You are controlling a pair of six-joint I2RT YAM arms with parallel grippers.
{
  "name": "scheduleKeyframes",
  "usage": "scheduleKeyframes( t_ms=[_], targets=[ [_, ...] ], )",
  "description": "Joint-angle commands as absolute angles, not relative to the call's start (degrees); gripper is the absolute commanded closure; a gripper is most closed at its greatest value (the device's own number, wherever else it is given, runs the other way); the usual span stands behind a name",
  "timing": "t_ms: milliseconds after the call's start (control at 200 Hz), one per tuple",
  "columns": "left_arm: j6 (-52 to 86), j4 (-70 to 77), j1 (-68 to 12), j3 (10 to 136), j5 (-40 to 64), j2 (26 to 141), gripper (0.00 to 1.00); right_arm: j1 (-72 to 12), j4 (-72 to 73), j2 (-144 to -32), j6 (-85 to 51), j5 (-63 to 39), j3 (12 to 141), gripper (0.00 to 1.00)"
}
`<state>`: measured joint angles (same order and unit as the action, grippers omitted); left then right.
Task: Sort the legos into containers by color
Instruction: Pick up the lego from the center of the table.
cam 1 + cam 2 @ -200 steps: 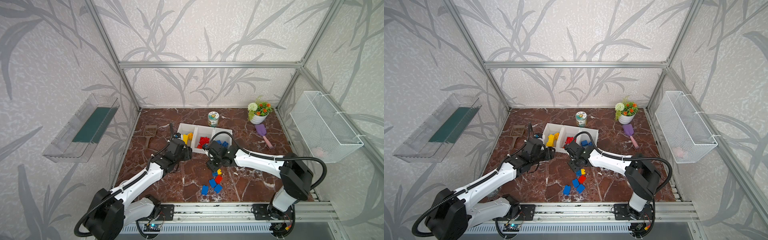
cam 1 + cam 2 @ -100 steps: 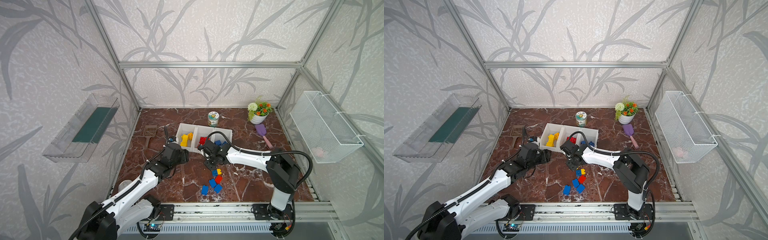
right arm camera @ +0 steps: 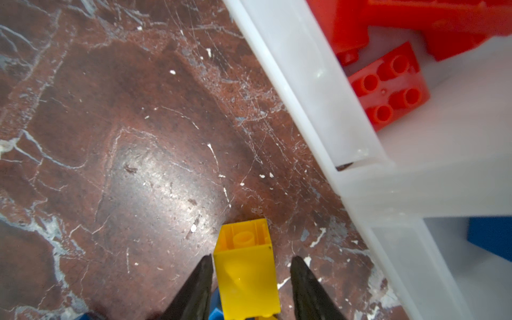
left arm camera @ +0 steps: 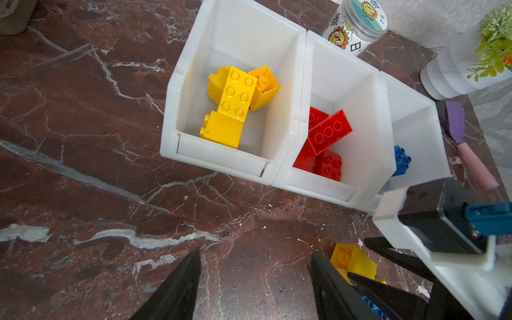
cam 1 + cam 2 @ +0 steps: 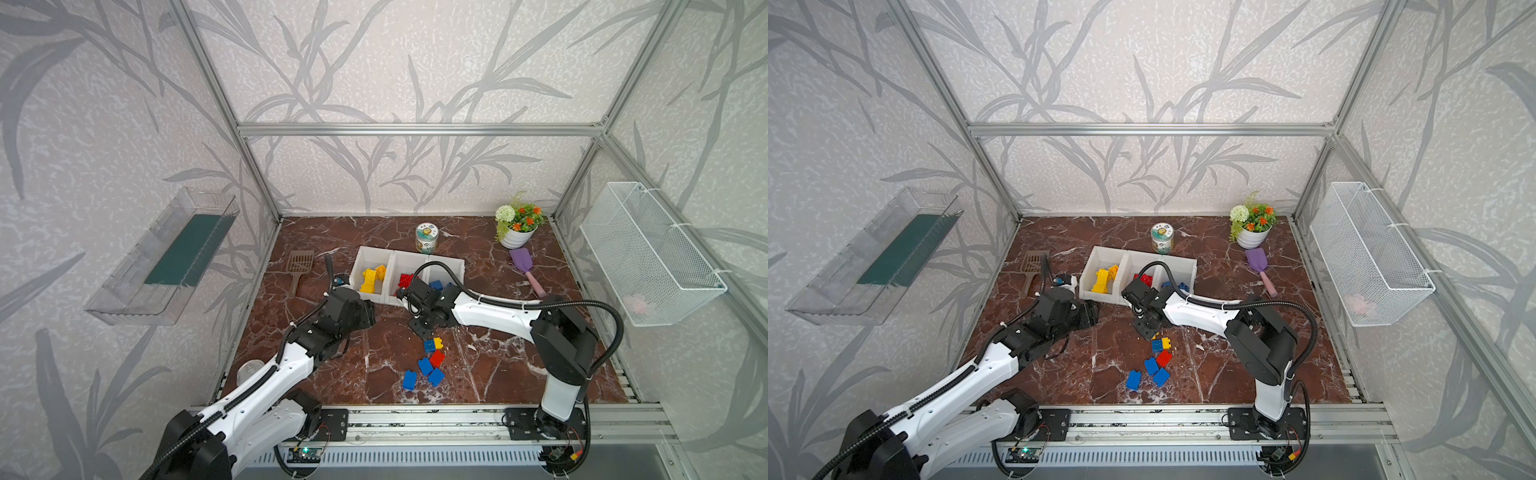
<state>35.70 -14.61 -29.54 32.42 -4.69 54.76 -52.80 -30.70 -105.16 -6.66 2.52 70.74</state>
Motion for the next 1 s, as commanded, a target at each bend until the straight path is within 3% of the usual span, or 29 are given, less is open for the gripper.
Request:
scheduleKeyframes(
  t_ms=[0, 230, 595, 995],
  targets=[
    [36.6, -15.5, -29.2, 31.6, -6.2, 53.8, 0.34, -52.4, -32.5, -103.4, -5.9, 3.1, 71.3, 0.52],
    [36.6, -16.2, -29.2, 31.6, -6.5, 53.0, 0.34, -52.4, -31.8, -106.2, -5.9, 0.3, 71.3, 0.51],
    [37.0, -18.6, -29.1, 30.3, -7.9, 49.4, 0.34, -52.4, -31.6, -108.1, -6.3, -0.1, 72.2, 0.76],
    [40.0, -20.7, -29.1, 26.6, -8.6, 43.7, 0.34, -52.1, -33.8, -111.0, -0.8, -0.7, 92.6, 0.76]
  ],
)
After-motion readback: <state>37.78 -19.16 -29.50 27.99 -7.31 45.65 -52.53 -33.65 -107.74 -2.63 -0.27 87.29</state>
